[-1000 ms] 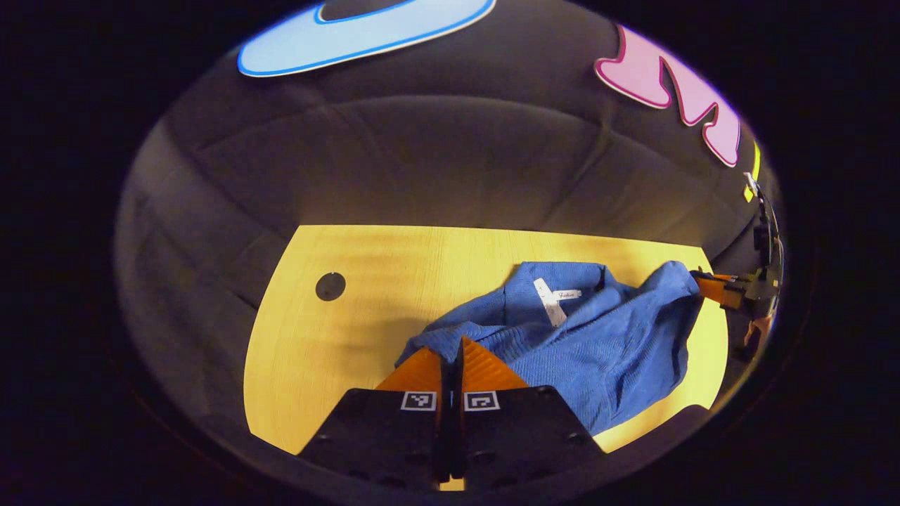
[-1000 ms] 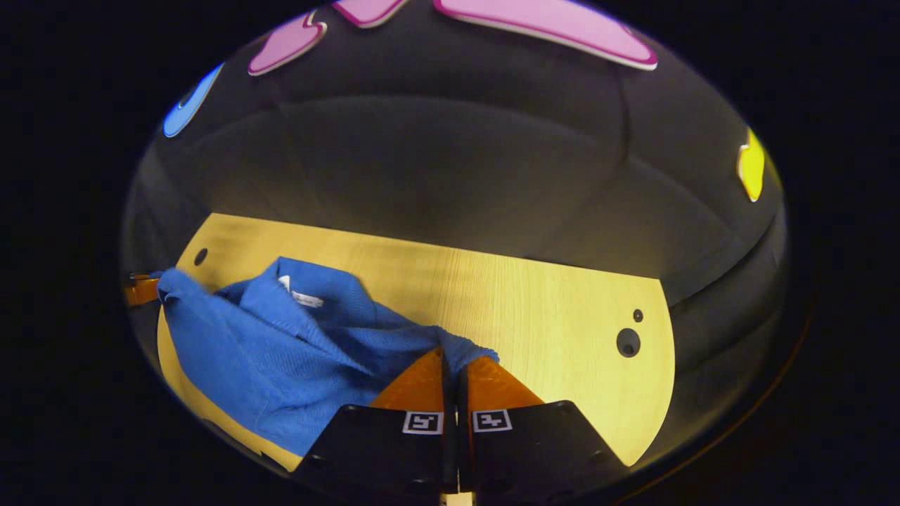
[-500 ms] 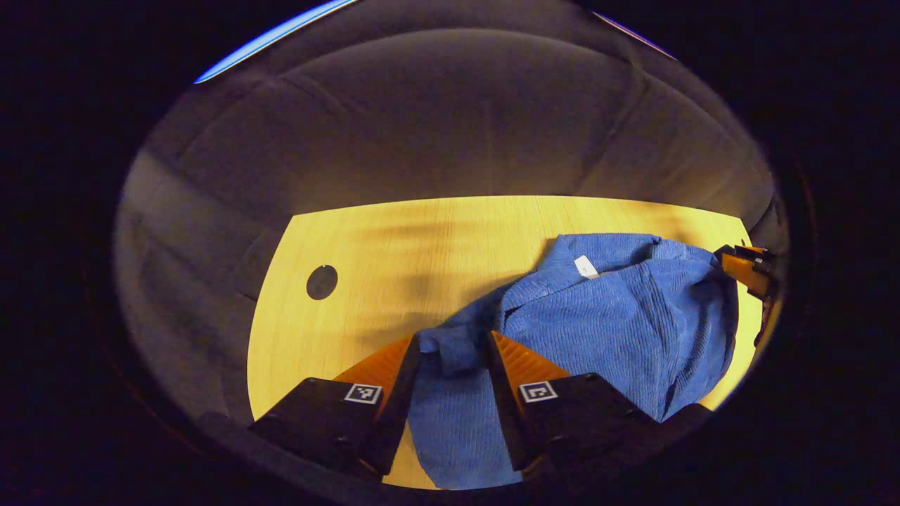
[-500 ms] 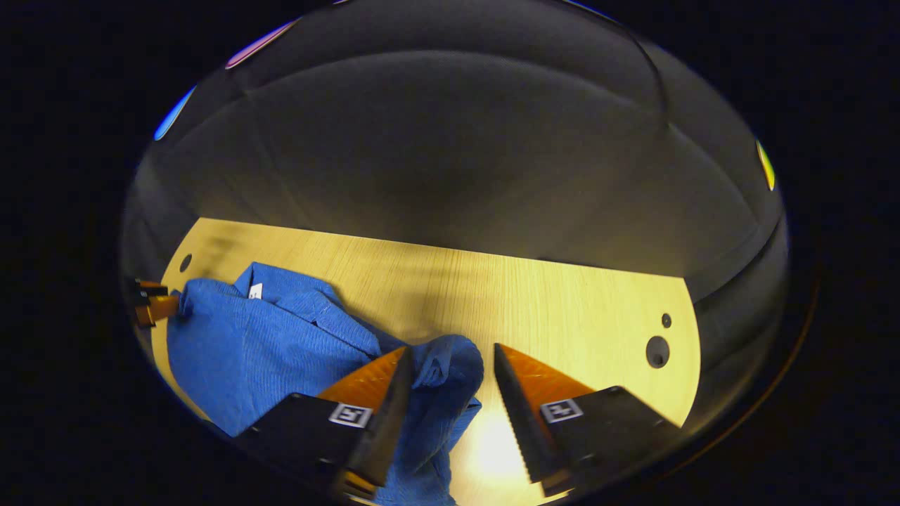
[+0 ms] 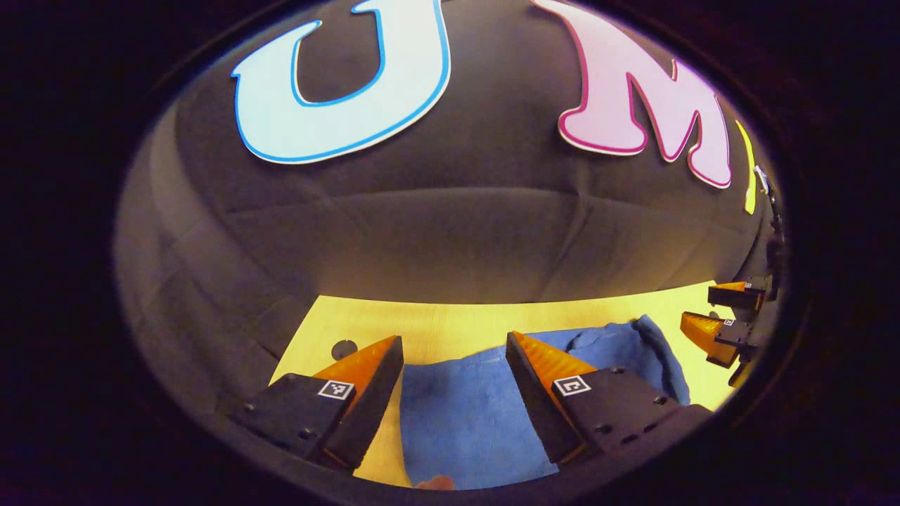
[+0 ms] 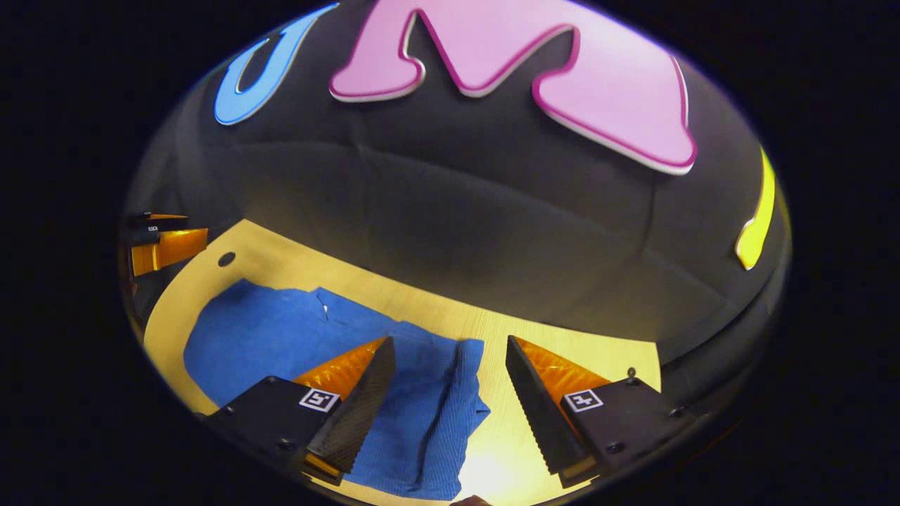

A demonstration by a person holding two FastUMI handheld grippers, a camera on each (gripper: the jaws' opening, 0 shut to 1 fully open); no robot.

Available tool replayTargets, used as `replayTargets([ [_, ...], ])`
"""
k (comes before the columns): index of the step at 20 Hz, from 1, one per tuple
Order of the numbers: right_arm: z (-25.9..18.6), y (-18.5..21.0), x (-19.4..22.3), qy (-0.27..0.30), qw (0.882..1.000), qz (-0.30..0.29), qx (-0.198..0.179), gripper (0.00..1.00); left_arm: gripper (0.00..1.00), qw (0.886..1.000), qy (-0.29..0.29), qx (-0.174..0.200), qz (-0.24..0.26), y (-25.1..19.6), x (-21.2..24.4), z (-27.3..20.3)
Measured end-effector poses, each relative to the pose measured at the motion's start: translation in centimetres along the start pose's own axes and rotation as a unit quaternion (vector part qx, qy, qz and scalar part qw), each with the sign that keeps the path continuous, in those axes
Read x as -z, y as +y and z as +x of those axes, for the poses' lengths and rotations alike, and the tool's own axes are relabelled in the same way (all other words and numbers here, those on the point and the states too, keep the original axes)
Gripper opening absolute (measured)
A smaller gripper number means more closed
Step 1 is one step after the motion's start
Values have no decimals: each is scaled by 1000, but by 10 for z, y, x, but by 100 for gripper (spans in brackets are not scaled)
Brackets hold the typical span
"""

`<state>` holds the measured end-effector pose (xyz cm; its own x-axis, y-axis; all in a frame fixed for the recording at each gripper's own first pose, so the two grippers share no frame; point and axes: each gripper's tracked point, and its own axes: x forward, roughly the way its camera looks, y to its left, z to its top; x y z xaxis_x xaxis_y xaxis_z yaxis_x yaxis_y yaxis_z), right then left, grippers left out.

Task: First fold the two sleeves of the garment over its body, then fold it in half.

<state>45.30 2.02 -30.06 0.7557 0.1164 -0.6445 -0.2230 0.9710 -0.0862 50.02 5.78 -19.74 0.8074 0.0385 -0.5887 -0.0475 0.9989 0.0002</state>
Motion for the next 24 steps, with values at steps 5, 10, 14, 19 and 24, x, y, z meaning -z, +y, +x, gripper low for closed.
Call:
replayTargets([
  [5,-99,8,-32,-68,997,5,18,100,86,996,-83,33,9,5,-33,-88],
  [10,-230,24,-51,-164,985,9,44,99,86,983,-164,50,60,-17,-35,-188],
  [14,-322,45,-39,-225,972,15,70,96,84,969,-228,83,42,-35,-23,-286],
  [19,-421,81,-9,-289,954,46,66,95,83,959,-270,68,51,-28,27,-373],
  [24,-479,102,32,-292,953,64,55,96,83,967,-243,70,14,-17,85,-418],
])
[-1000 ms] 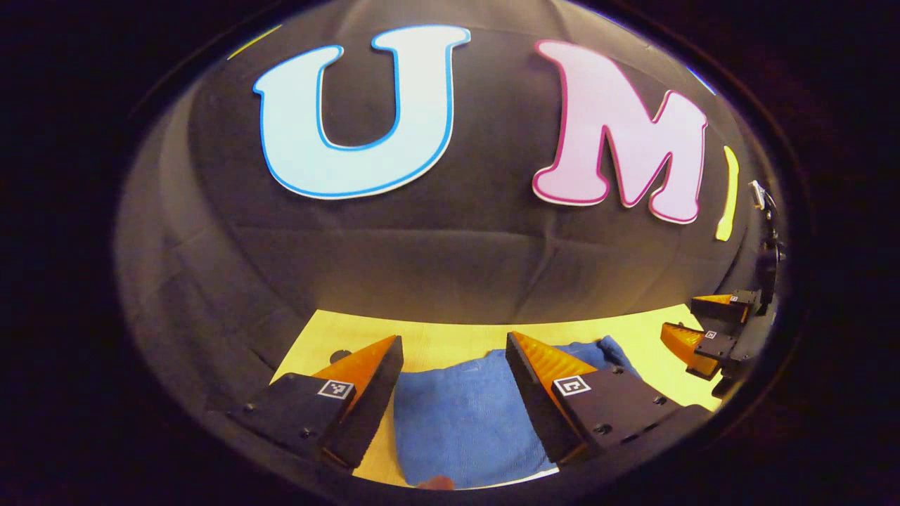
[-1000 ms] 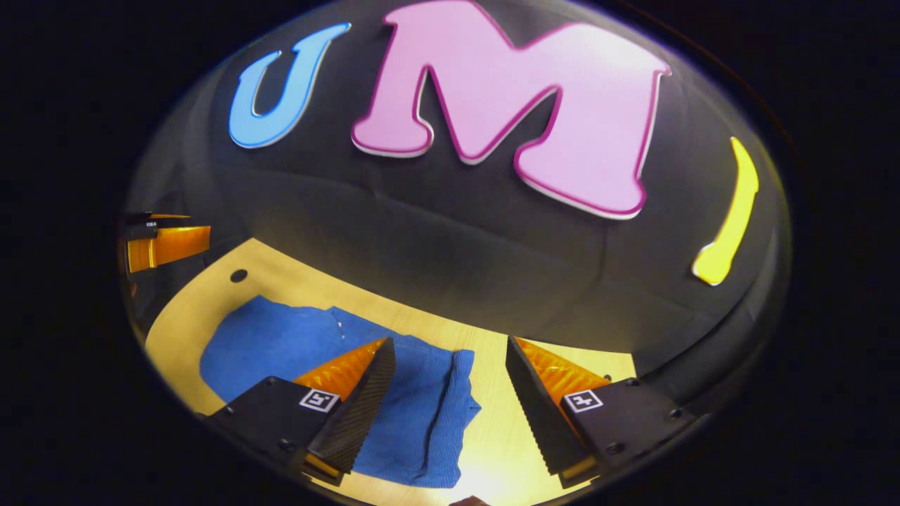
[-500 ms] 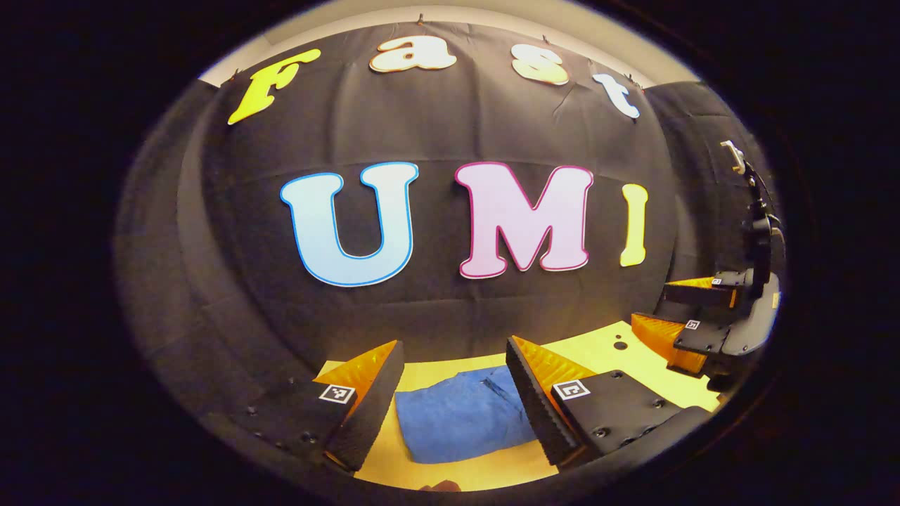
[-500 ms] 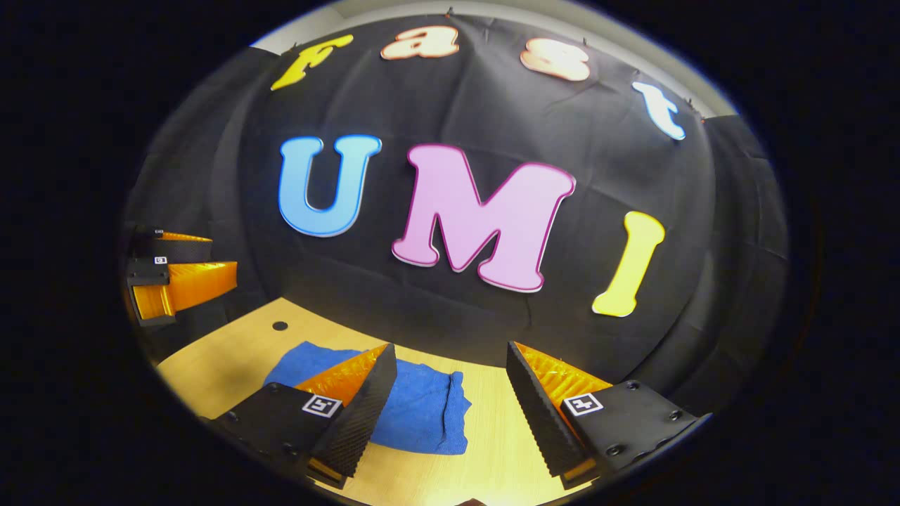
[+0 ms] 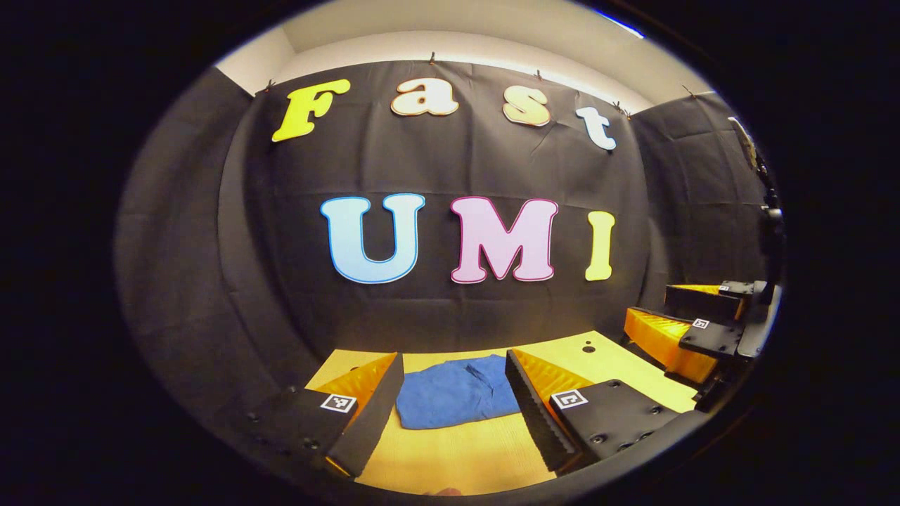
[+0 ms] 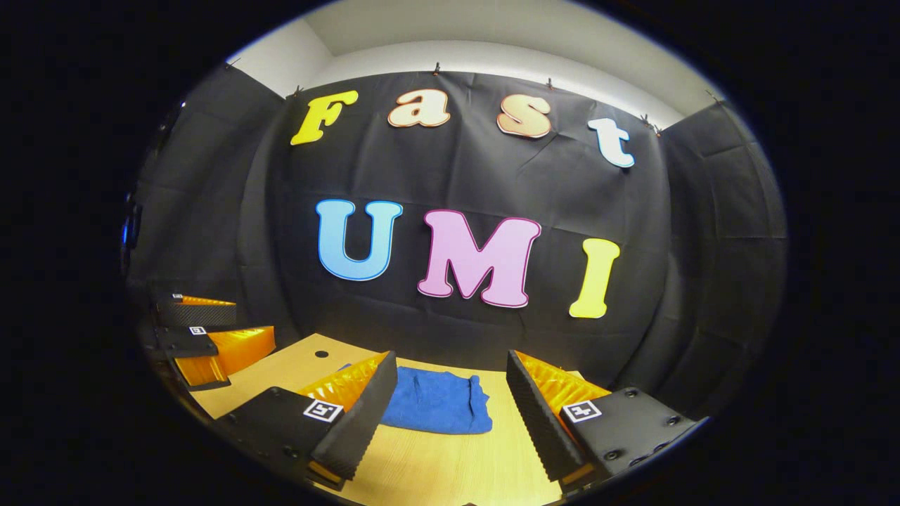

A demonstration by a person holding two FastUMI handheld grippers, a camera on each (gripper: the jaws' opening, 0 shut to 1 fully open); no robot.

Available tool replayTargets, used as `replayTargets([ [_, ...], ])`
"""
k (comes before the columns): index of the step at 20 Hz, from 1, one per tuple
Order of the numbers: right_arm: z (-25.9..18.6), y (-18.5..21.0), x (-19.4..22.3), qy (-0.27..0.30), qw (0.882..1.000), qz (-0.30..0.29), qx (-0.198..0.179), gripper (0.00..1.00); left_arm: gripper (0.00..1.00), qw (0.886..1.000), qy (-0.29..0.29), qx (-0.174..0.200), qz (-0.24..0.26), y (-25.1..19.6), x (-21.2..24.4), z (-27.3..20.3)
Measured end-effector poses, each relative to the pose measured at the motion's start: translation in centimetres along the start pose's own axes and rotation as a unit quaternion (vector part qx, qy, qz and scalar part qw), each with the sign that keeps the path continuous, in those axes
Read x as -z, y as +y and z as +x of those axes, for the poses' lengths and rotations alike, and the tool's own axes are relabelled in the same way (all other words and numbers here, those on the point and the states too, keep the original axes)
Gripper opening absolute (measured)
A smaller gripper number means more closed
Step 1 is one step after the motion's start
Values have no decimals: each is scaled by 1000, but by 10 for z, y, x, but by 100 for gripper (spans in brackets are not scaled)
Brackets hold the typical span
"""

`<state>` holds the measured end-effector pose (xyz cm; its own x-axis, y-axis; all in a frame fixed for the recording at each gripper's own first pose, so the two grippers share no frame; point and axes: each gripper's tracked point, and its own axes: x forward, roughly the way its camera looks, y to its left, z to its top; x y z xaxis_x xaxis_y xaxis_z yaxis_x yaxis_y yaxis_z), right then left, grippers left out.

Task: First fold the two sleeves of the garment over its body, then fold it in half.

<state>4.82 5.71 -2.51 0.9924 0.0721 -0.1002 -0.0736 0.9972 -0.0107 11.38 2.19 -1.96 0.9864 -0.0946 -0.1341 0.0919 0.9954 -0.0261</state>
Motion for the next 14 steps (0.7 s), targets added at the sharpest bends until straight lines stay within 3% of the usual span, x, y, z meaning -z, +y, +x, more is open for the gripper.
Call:
replayTargets([
  [2,-21,0,1,-1,1000,9,2,96,80,1000,-5,-3,-10,3,1,-18],
  [3,-29,-3,2,0,1000,12,8,97,83,1000,-6,-3,-13,3,0,-27],
  [10,-57,-4,-11,-14,1000,15,6,95,83,999,-35,-16,-25,3,-13,-54],
  [14,-57,-4,-21,-22,1000,13,-2,97,83,998,-54,-30,5,4,-29,-57],
])
